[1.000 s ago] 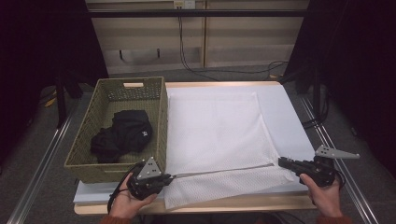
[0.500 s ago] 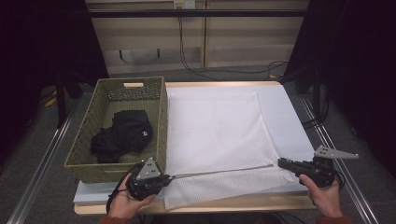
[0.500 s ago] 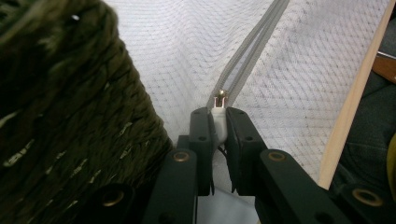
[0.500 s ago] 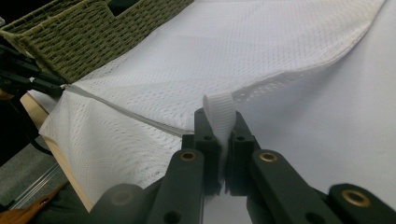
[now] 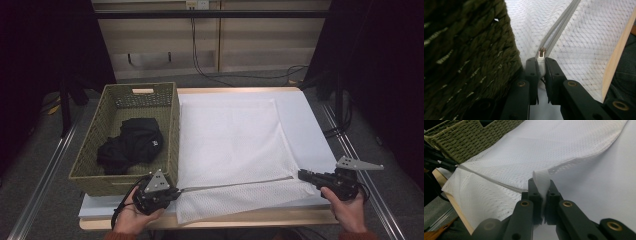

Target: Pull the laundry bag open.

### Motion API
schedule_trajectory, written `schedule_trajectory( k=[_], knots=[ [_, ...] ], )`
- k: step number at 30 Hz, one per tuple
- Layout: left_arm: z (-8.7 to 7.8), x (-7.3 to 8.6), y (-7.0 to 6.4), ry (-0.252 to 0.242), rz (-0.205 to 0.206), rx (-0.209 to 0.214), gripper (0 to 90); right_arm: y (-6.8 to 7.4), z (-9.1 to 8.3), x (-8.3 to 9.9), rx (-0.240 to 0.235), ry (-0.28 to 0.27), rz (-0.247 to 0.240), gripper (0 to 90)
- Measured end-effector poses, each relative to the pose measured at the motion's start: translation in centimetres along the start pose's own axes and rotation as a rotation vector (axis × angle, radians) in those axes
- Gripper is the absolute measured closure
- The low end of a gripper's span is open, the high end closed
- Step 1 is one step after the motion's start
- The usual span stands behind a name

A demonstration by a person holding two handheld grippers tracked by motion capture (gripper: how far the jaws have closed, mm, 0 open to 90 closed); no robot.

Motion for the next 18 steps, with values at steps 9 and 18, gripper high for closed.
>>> schedule_trajectory(
  k=[9,18],
  knots=[
    [-0.6,1.3,0.9,0.016,-0.026,-0.022,81.8,-0.6,-0.4,0.0,0.021,-0.008,0.008,86.3],
    [-1.0,1.4,1.0,0.006,-0.041,-0.029,81.7,-0.9,-0.5,0.5,0.027,0.008,0.012,86.3]
  ],
)
Point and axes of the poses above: each handheld gripper's, and its own axes: z roughly forward along the jaws, x roughly out of its underside, y roughly to its left, the point moved 9 cm from there along z, roughly forward along the jaws, and after that the axes turned 5 degrees about z, right-handed, at the moved point
